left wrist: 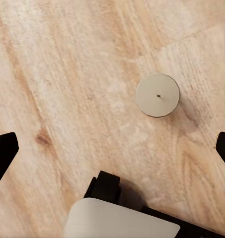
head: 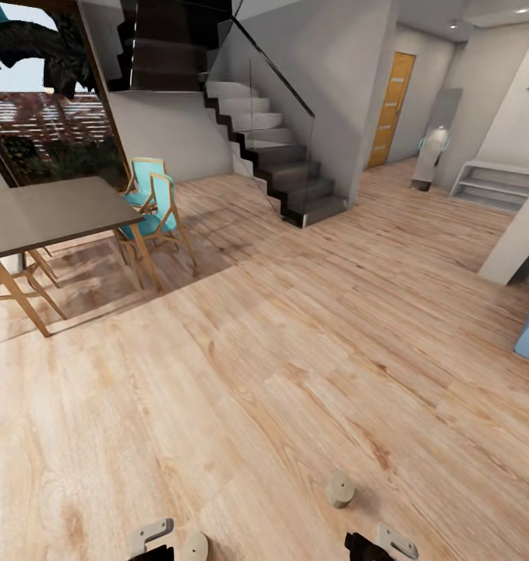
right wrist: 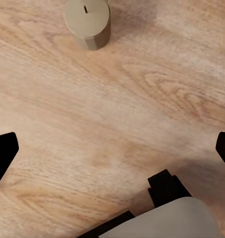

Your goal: Place each of the two pumpkins and all three candles from the living room inside a cabinet in the living room (use any cabinet), then make sure every cabinet is closed, and position the cauldron so it is next to a table in the living room.

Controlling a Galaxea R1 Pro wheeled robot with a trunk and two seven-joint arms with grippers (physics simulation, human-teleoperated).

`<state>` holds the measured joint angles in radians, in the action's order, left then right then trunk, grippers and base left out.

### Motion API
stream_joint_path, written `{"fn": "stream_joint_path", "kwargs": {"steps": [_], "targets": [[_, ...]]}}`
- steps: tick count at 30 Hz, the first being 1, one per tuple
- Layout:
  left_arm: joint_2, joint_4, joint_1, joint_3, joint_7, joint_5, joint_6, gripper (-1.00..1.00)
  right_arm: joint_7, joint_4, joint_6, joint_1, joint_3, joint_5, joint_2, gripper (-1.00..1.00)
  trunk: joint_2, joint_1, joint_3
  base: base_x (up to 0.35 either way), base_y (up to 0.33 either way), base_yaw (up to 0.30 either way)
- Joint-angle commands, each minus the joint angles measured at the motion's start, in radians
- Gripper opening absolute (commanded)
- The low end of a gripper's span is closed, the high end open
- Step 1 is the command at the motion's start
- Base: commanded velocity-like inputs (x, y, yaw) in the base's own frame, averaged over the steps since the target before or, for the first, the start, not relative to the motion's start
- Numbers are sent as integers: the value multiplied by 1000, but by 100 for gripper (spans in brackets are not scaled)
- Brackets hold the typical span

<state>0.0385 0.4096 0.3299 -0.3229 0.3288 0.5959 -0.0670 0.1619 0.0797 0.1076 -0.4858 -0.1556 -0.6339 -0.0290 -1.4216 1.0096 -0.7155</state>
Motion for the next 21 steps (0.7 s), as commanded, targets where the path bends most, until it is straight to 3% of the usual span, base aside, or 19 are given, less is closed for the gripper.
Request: {"fn": "stream_joint_path", "kwargs": {"steps": [1, 21], "targets": [[1, 3, 0, -8, 9, 5, -5, 100, 4, 0, 3, 0, -9, -9, 0, 100, 0, 0, -1, 75, -185, 0], [1, 3, 0, -8, 9, 5, -5, 100, 4, 0, 3, 0, -9, -9, -2, 100, 0, 0, -1, 136, -63, 0]]}}
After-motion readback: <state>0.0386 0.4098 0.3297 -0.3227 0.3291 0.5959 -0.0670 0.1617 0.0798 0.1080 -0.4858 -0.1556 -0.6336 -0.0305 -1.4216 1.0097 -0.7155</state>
